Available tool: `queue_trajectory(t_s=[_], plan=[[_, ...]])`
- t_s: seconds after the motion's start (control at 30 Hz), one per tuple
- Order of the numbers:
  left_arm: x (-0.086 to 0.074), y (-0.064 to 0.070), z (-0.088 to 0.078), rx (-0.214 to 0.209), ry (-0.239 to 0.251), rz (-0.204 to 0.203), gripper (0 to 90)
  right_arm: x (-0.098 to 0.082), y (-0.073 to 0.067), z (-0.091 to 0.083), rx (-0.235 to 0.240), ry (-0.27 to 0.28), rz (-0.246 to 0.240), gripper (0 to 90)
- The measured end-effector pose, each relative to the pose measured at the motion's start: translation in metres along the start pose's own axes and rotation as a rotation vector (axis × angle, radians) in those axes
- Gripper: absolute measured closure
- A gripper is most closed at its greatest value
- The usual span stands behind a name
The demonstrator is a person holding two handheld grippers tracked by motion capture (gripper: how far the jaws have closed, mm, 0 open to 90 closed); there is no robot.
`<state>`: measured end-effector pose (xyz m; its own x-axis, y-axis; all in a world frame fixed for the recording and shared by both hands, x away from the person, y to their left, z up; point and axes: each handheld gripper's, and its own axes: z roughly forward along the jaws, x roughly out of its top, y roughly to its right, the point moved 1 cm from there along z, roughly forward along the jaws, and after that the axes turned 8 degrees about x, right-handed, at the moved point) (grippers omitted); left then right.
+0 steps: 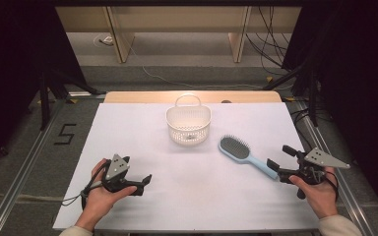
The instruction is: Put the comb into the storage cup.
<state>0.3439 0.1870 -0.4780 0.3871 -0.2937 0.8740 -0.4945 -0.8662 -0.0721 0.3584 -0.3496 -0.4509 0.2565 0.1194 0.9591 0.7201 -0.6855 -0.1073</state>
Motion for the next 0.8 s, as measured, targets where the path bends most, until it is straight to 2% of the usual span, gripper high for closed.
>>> queue_trajectory(t_s=[0.33,0.6,0.67,0.77,0.8], plan=[[0.000,0.000,0.000,-0.002,0.003,0.003,0.0,0.002,0.002,-0.002,-0.010,0.010,0.001,14.4],[0.001,0.000,0.000,0.002,0.005,-0.003,0.0,0.015,0.010,-0.002,-0.020,0.028,-0.006,13.6],[0.001,0.000,0.000,0.000,0.006,-0.001,0.0,0.018,0.012,0.001,-0.018,0.009,-0.012,13.4],[0.001,0.000,0.000,0.000,0.007,-0.001,0.0,0.021,0.016,0.009,0.006,-0.056,-0.025,14.7],[0.001,0.000,0.001,0.000,0.005,0.000,0.0,0.021,0.016,0.009,0.006,-0.056,-0.025,14.7]])
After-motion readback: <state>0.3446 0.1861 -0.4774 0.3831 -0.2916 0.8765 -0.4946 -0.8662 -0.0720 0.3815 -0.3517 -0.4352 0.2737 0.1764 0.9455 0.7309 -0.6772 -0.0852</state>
